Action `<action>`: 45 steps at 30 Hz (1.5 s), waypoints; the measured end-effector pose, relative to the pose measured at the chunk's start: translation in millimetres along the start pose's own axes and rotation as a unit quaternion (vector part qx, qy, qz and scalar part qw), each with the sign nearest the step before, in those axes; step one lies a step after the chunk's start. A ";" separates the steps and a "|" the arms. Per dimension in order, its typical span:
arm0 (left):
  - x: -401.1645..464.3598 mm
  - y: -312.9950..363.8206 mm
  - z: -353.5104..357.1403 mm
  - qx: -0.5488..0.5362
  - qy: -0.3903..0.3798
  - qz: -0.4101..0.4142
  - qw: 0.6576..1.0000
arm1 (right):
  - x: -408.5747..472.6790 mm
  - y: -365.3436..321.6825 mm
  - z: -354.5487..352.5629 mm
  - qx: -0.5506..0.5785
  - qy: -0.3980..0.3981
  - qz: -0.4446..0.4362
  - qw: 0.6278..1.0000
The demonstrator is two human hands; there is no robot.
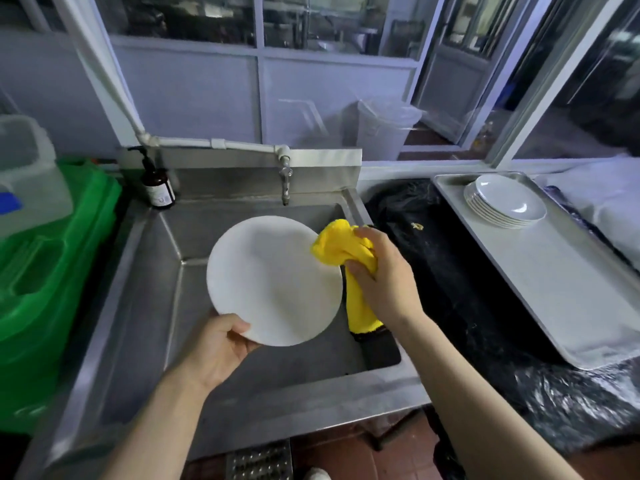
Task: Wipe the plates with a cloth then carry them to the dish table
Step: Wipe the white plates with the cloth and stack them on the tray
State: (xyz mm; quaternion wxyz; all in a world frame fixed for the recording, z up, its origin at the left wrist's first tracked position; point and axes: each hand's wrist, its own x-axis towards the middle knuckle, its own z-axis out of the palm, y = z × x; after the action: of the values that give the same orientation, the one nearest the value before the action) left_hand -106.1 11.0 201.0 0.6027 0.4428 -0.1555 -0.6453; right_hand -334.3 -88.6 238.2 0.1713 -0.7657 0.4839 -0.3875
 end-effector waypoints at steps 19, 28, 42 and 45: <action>-37.7 67.0 -65.2 -0.140 0.042 0.221 0.964 | -6.9 -148.9 102.8 -0.110 -0.187 -0.315 0.924; -49.8 73.2 -67.4 -0.106 0.039 0.227 0.967 | 52.1 -153.0 88.9 -0.157 -0.131 -0.292 0.934; -58.4 53.9 -63.0 -0.080 0.048 0.212 0.973 | 22.7 -162.4 106.6 -0.069 -0.195 -0.273 0.939; -61.8 54.0 -55.2 -0.063 0.038 0.208 0.975 | 56.6 -155.8 102.3 -0.114 -0.119 -0.165 0.972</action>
State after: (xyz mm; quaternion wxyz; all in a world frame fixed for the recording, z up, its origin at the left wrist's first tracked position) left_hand -37.0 73.9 233.5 0.7562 0.3856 -0.1802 -0.4970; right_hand -148.7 -75.9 296.1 0.0735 -0.8900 0.3681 -0.2586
